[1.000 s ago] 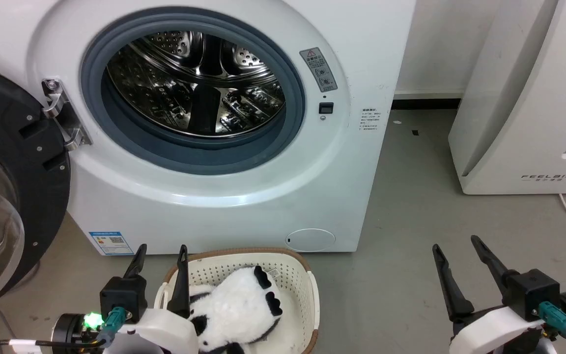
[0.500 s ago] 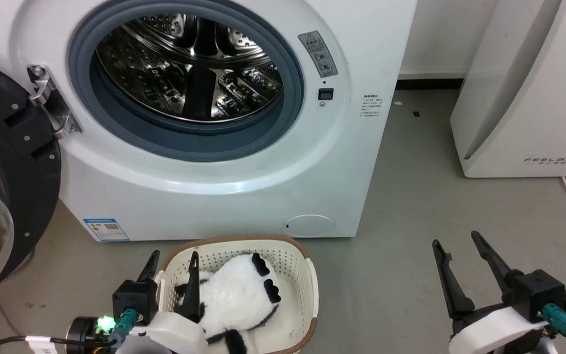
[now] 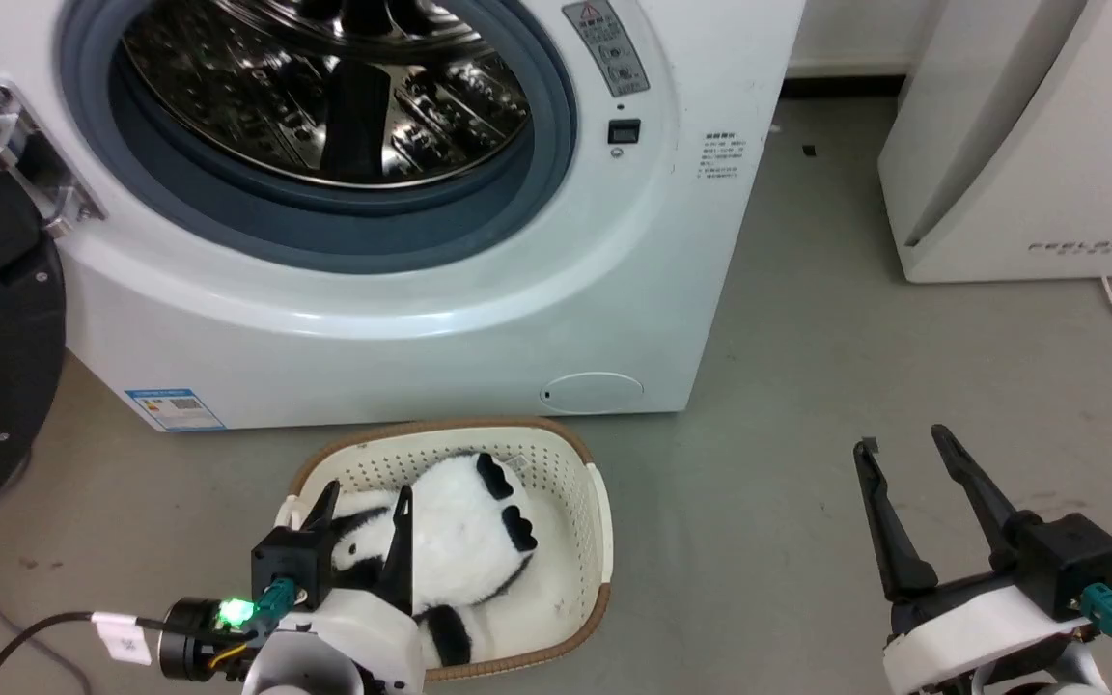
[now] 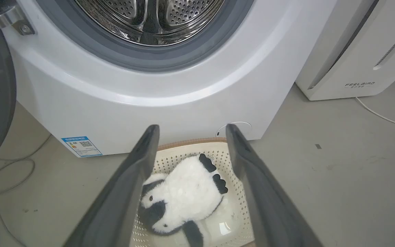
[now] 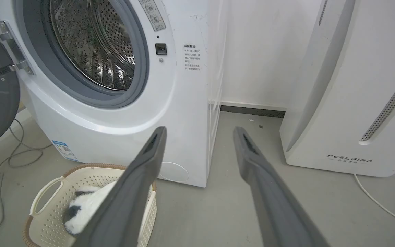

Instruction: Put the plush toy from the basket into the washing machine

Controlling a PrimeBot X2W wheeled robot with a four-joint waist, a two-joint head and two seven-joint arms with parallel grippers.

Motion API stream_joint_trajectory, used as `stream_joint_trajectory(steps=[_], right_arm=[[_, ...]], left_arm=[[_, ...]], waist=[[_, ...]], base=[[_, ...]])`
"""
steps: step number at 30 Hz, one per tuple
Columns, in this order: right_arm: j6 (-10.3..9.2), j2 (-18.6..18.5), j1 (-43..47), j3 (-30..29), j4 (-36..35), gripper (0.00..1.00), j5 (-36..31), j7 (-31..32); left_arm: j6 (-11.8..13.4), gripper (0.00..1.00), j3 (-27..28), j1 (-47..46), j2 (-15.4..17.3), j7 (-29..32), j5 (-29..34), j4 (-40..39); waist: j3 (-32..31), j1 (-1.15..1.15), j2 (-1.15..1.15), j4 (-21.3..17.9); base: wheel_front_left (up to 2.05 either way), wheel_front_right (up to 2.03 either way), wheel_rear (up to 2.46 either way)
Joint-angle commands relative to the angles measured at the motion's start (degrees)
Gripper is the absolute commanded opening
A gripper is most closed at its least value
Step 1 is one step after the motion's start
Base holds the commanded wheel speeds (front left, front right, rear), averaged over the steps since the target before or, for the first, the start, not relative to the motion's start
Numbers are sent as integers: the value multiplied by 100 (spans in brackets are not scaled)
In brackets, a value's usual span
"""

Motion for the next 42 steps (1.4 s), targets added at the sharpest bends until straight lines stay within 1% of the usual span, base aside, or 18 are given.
stream_joint_trajectory(steps=[1, 12, 17, 32, 42], right_arm=[[-2, 0, -105, 1, -56, 100, 82, -56], [-2, 0, -241, 45, -121, 100, 260, -175], [-3, 0, -318, 45, -135, 100, 542, -235], [-3, 0, -553, 171, -266, 100, 881, -413], [-4, 0, -684, 303, -319, 100, 1107, -532]], left_arm=[[-22, 100, -32, -167, 44, -58, -47, 158], [-110, 100, -156, -706, 200, -84, -125, 1027], [-148, 100, -222, -1007, 331, -32, -159, 1508], [-253, 100, -493, -2005, 884, 138, -200, 2843], [-340, 100, -772, -2813, 1289, 282, -165, 3545]], waist=[[138, 0, 0, -60], [697, 0, 0, -286], [994, 0, 0, -424], [1909, 0, 0, -839], [2576, 0, 0, -1116]], base=[[0, 0, 0], [0, 0, 0], [0, 0, 0], [0, 0, 0], [0, 0, 0]])
